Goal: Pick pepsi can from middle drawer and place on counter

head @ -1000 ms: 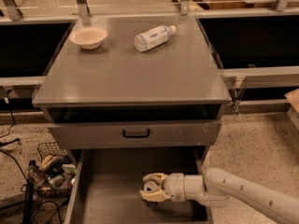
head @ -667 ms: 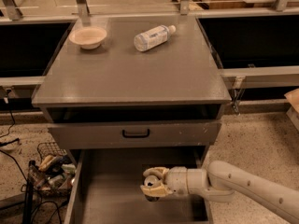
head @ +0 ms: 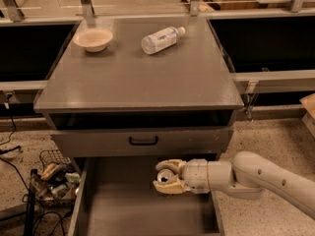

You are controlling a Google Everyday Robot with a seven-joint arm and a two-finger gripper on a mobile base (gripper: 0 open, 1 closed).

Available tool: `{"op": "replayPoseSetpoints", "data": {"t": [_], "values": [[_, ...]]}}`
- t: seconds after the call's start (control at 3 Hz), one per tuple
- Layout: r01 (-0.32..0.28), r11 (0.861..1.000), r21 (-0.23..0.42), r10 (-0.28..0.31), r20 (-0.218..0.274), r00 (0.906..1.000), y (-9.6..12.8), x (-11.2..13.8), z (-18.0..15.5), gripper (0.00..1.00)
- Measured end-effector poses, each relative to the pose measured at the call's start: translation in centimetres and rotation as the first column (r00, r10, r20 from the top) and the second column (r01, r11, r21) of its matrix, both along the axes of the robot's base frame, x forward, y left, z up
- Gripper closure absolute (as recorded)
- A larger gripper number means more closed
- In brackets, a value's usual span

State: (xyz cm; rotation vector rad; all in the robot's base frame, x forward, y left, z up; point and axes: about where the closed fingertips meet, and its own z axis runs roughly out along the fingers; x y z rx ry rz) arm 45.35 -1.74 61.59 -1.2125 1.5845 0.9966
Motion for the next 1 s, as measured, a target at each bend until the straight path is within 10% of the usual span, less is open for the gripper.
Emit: {"op": "replayPoseSetpoints", "data": {"t": [1.0], "values": [[0.032, 0.998, -0.055, -0.029, 0.047, 0.9985, -1.7, -0.8, 6.6, 1.00]]}}
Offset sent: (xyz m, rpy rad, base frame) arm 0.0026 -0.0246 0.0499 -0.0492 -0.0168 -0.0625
